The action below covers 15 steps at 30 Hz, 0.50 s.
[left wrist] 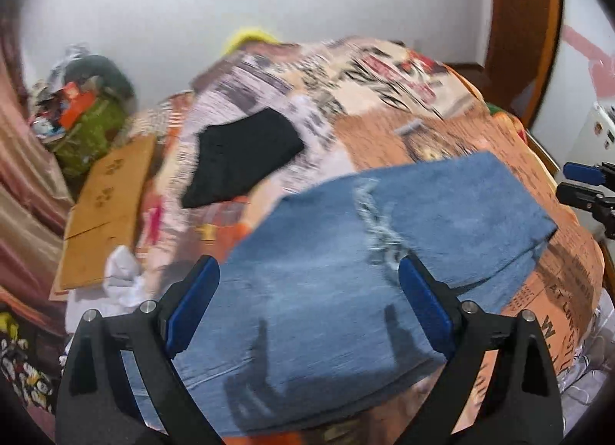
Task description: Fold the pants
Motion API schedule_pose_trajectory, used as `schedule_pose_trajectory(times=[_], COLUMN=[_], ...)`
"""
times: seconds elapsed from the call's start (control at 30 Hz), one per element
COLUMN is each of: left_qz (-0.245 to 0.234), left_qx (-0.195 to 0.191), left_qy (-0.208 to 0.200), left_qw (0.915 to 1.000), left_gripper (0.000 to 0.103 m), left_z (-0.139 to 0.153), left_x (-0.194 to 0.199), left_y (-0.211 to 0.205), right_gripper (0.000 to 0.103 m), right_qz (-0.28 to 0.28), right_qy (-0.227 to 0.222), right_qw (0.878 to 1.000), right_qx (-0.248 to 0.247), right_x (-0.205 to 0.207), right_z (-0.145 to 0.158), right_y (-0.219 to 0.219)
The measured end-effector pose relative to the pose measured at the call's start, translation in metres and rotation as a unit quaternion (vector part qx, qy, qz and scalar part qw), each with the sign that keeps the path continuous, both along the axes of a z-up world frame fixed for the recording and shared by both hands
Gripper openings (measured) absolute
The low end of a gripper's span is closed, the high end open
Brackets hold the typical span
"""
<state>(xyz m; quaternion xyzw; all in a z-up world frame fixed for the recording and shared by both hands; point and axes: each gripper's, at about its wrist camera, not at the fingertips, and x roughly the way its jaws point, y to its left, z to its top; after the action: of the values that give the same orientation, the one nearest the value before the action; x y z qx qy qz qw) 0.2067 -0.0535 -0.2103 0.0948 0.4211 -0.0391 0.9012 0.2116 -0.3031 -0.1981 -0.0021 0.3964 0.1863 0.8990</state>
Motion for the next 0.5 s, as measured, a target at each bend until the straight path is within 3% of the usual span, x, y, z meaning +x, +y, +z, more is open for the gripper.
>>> schedule_pose_trajectory(times=[0.17,0.3,0.4,0.5], left_qz=[0.048,0.094,0.133,0.174], left_qx=[-0.005,-0.026,-0.054,-0.113], left_qy=[-0.019,-0.008,0.016,0.053], left_qw=[0.9987,0.9952,0.9895,0.9768], left_gripper=[0.097,0.098,0.098,0.098], left_z=[0.014,0.009,-0.005,-0.024], left_x=[-0.021,-0.04,-0.052,-0.063], left_y=[0.051,0.102,0.142,0.185], right_gripper=[0.062,0.065,0.066,0.066], right_qz=[0.03,0.06,0.083,0.101], right_qy=[-0.03,-0.044,-0.044,-0.044], right_qw=[0.999,0.997,0.996,0.994], right_qx=[0.009,0.007,0.002,-0.014], right_x=[-0.001,0.0,0.002,0.002], right_z=[0.021,0.028,0.026,0.02], right_y=[0.031,0.066,0.092,0.115])
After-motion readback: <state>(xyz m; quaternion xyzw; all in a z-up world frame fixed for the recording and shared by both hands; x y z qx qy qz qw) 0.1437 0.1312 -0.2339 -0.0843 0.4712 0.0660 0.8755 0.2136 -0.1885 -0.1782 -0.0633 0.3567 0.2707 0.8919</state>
